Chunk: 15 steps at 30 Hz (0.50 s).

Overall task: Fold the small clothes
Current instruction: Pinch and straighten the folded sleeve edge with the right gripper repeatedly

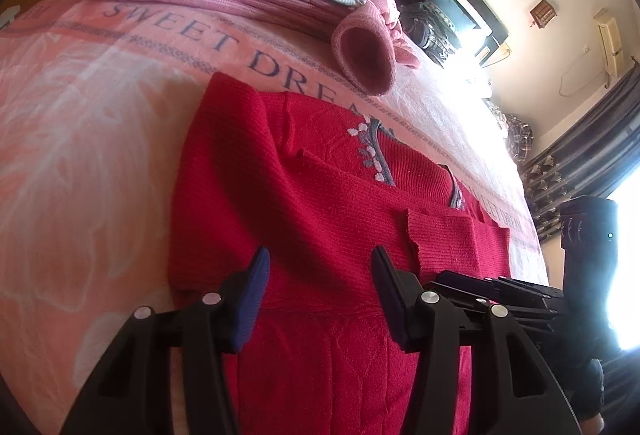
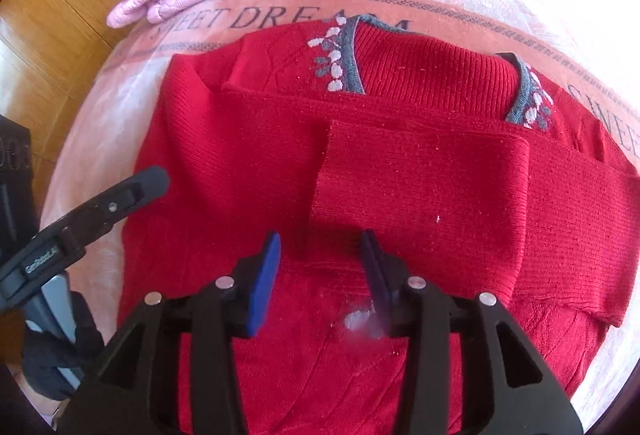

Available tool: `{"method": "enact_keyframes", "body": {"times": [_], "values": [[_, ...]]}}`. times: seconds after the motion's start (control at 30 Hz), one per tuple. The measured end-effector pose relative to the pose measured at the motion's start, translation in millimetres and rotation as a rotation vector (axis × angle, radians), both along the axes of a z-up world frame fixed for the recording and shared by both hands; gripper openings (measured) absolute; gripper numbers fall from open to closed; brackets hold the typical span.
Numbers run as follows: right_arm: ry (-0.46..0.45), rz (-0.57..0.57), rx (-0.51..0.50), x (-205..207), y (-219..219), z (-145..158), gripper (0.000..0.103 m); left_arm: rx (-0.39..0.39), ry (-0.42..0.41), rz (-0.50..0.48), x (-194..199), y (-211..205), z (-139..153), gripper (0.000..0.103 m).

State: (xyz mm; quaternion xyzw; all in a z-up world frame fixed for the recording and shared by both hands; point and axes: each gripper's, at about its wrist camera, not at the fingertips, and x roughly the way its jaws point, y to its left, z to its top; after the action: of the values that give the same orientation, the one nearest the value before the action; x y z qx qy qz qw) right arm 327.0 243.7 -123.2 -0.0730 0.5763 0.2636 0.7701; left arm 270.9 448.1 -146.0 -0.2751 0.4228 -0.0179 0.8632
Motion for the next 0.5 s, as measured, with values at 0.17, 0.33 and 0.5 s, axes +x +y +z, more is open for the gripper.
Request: {"method": "enact_keyframes", "body": {"times": [0.17,0.33,0.5], "values": [[-0.065,-0.006,-0.092,-0.8,2.7,-3.4,0.016,-0.012,0.014,0.009,0.3,3.9,-7.6,0.053],[-0.005,-0.074,0.081,14.2,-40.5,9.7,0.008,0.003,0.009,0.021,1.7,0.7,-5.5,0.054],[0.008,-0.201,0.291,33.9,-129.6,45.3,0.008,0.063,-0.049,0.032,7.1,-12.2,11.8,0.054]]}}
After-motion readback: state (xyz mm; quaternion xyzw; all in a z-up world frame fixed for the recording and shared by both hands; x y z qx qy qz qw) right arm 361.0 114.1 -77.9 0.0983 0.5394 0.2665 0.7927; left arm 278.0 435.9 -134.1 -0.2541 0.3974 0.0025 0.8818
